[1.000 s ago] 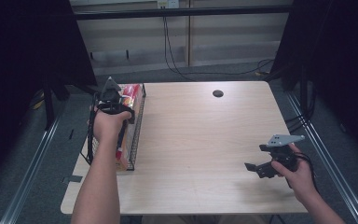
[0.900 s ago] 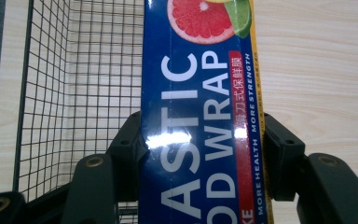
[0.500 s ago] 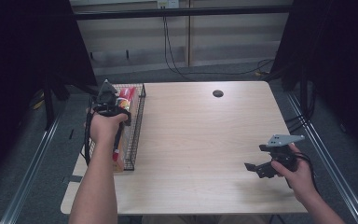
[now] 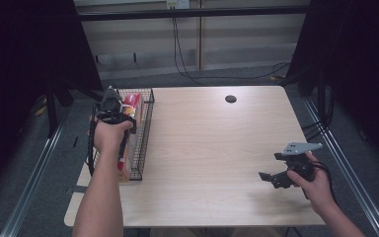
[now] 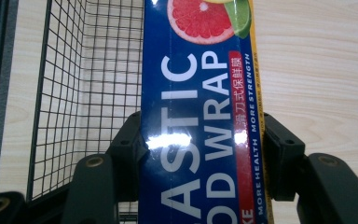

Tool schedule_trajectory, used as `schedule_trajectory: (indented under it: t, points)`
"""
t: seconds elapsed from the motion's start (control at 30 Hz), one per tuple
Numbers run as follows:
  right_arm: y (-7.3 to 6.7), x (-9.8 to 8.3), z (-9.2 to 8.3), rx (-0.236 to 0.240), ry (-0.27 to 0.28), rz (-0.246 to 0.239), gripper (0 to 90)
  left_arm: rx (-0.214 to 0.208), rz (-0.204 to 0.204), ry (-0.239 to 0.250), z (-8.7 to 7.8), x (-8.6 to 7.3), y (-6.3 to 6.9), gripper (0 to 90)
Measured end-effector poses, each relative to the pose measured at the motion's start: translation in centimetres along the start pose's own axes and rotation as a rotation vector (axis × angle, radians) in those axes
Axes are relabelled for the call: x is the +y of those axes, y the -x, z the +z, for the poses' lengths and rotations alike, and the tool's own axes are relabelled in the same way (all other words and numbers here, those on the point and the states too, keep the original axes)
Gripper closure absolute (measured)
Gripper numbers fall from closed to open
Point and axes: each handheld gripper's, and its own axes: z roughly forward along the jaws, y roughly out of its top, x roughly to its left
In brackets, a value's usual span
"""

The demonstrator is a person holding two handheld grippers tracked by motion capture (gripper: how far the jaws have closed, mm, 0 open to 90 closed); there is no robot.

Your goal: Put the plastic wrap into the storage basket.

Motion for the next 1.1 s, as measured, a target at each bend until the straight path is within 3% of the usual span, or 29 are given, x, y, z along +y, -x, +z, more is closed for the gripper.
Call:
schedule_trajectory:
  t: [0.37,0.47,0.5,0.57,1.1]
  points:
    - [0.0,-0.1,0.0,0.002,0.007,-0.003,2.5,-0.002,-0.004,-0.012,1.3,-0.1,-0.5,43.5]
    - [0.0,-0.1,-0.1,0.002,0.006,-0.001,2.5,0.014,0.003,-0.021,1.6,-0.1,-0.7,43.5]
    - [0.0,-0.1,-0.1,0.002,0.006,-0.001,2.5,0.005,-0.022,-0.015,1.7,-0.1,-0.6,43.5]
    - [0.0,-0.1,0.0,0.003,0.005,-0.001,2.5,0.006,-0.005,-0.018,1.9,-0.1,-0.9,43.5]
    - [0.2,-0.2,-0.1,0.001,0.005,-0.001,2.5,0.013,-0.013,-0.029,3.3,0.3,-1.3,43.4]
